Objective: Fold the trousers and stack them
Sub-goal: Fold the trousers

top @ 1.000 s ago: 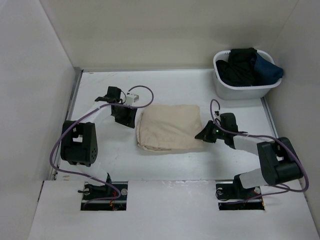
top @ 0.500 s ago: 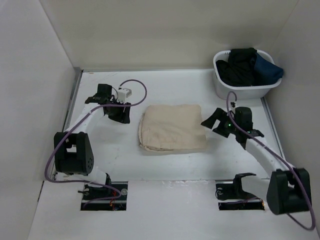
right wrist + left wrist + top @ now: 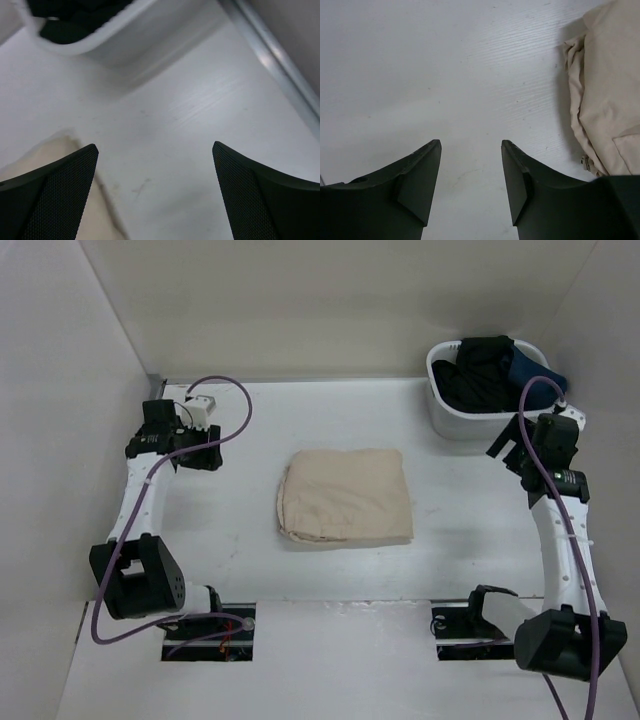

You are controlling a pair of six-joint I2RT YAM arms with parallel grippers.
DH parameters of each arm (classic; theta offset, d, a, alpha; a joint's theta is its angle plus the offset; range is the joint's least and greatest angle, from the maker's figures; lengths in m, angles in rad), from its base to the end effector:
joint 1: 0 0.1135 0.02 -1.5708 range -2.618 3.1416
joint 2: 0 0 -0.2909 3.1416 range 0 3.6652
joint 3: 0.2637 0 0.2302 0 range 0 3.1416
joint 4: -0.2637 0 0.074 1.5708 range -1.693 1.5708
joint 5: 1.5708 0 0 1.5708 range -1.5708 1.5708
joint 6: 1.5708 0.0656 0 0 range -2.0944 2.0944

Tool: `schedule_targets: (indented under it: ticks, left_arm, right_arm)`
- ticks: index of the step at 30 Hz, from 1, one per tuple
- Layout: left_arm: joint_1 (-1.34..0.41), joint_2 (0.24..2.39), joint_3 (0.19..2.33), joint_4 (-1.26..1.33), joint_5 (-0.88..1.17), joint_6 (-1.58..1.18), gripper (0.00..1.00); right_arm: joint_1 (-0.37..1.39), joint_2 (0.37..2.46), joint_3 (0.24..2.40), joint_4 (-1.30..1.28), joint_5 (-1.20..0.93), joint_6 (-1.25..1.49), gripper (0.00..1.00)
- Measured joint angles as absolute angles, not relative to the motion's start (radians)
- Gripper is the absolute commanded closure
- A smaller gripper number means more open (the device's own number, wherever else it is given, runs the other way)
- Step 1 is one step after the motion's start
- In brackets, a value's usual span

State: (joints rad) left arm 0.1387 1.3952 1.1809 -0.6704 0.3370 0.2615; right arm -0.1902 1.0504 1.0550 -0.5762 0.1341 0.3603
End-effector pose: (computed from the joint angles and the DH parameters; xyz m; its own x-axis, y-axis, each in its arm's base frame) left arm 0.2855 0.0179 0.3061 -0.7203 0.1458 -0.6781 0.2725 0.9585 -0.0834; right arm 0.2087 -0.0491 0.3517 -0.3921 0.4313 -0.8125 0.4660 0.8547 0.2288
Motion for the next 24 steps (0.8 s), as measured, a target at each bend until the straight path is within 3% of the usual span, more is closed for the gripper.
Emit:
schedule_targets:
  ticks: [8, 24]
  left_arm:
    - [0.163, 1.321, 1.18, -0.672, 0.324, 0.257, 0.48]
    - [0.17, 1.314, 1.177, -0.669, 0.318, 0.234, 0.48]
  right_arm:
    - [-0.2, 1.056, 1.055, -0.655, 0.341, 0.282, 0.0]
    - [-0.169, 1.051, 1.053, -0.658, 0.403, 0.266, 0.0]
